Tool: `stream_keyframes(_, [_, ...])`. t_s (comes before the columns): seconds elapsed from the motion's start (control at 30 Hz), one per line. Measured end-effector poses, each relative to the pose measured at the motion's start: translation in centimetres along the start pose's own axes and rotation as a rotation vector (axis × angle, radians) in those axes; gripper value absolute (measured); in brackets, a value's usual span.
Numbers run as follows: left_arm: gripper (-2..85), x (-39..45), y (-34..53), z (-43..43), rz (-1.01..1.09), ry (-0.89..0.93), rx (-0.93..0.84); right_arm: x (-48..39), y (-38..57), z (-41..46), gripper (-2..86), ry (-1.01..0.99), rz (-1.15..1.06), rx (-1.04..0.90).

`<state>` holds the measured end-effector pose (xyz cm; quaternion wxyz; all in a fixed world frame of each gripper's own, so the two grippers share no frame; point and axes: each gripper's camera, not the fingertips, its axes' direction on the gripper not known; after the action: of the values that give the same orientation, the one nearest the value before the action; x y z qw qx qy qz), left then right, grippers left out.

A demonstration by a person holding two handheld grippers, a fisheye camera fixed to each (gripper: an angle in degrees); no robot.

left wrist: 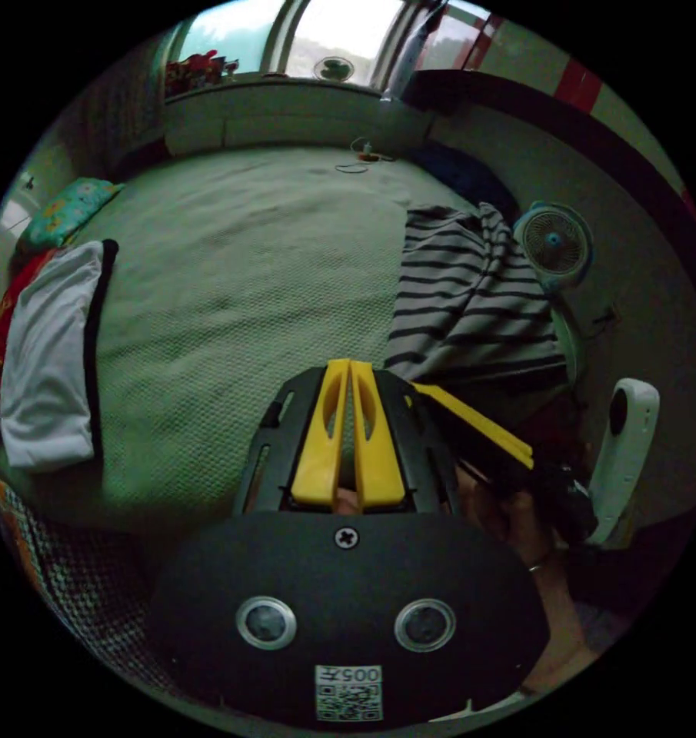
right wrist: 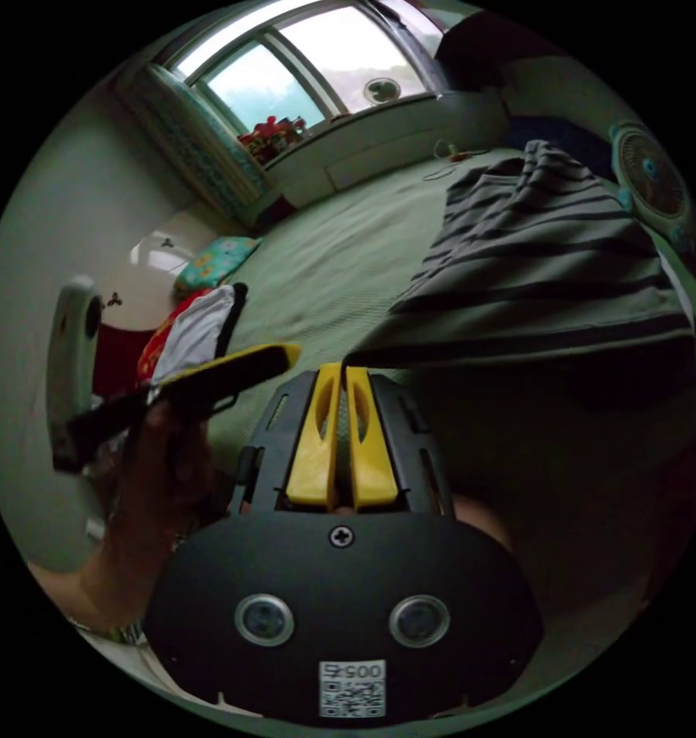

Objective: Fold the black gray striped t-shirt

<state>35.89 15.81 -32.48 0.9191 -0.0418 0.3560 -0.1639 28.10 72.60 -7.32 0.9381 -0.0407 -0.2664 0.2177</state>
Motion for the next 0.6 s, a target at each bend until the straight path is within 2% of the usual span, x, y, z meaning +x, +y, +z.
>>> stream_keyframes(0.1, [2.0,0.0,-2.4,1.4,0.087,-0.011,-0.039,-0.4,0.2,0.0,-1.7,-0.007,0.008,0.022])
stream_keyframes(0.23, [9.5,1.1,-5.1,3.8,0.246,-0.109,-0.097,-0.9,0.4,-0.1,-1.7,-0.005,0.004,0.035])
stream_keyframes(0.33, [15.9,1.3,-6.5,5.1,0.318,-0.089,-0.167,-1.4,0.5,0.1,-1.7,0.007,-0.014,0.040])
stream_keyframes(0.43, [19.3,0.5,-8.1,5.5,0.310,0.019,-0.189,-1.7,0.2,0.5,-1.7,0.020,-0.015,0.031])
stream_keyframes(0.6, [17.4,-1.3,-10.2,4.6,0.230,0.074,-0.126,-2.3,-0.3,1.3,-1.7,0.001,-0.024,0.032])
